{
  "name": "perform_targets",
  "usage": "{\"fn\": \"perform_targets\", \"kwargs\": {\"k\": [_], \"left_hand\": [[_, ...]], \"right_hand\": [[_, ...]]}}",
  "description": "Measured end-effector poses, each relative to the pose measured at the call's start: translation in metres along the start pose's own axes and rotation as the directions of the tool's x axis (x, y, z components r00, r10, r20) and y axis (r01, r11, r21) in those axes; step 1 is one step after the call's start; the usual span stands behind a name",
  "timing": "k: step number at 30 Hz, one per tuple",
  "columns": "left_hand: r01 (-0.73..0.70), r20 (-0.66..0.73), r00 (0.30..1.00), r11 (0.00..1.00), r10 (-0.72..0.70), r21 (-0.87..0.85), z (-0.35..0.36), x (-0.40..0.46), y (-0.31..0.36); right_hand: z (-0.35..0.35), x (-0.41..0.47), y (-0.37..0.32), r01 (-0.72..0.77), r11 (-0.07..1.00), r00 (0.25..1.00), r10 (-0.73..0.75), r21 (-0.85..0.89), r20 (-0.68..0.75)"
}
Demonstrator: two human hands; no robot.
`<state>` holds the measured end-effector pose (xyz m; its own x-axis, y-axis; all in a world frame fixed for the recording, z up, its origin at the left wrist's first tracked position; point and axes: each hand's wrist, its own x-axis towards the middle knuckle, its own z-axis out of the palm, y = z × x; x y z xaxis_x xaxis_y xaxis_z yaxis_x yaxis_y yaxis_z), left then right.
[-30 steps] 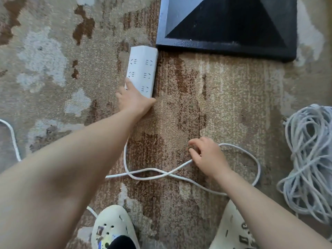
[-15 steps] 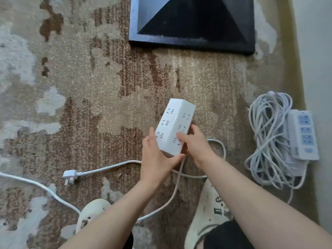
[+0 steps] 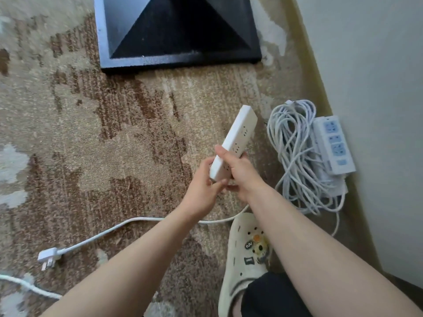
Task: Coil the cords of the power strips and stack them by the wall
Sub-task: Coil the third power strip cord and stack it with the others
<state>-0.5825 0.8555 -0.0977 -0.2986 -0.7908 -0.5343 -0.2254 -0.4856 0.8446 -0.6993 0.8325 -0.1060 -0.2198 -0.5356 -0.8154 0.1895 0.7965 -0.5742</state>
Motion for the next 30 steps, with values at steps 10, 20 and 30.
{"fn": "perform_targets", "kwargs": {"k": [10,20,30], "left_hand": [[0.278,0.359,0.862,0.926,-0.357,0.255,-0.019,0.0,-0.029],[0.374,0.798,0.452,0.897,-0.398,0.236,0.035,0.003,0.02],[0.353,0.758,0.521,0.908,-0.392,0.227,0.112,0.003,0.031]], "right_hand": [[-0.053,0.022,-0.026,0.254,0.811,0.853,-0.445,-0.527,-0.273],[-0.126,0.028,-0.044,0.068,0.655,0.756,-0.527,-0.753,-0.389],[-0.162,0.049,-0.062,0.155,0.721,0.702,-0.562,-0.676,-0.438]]}}
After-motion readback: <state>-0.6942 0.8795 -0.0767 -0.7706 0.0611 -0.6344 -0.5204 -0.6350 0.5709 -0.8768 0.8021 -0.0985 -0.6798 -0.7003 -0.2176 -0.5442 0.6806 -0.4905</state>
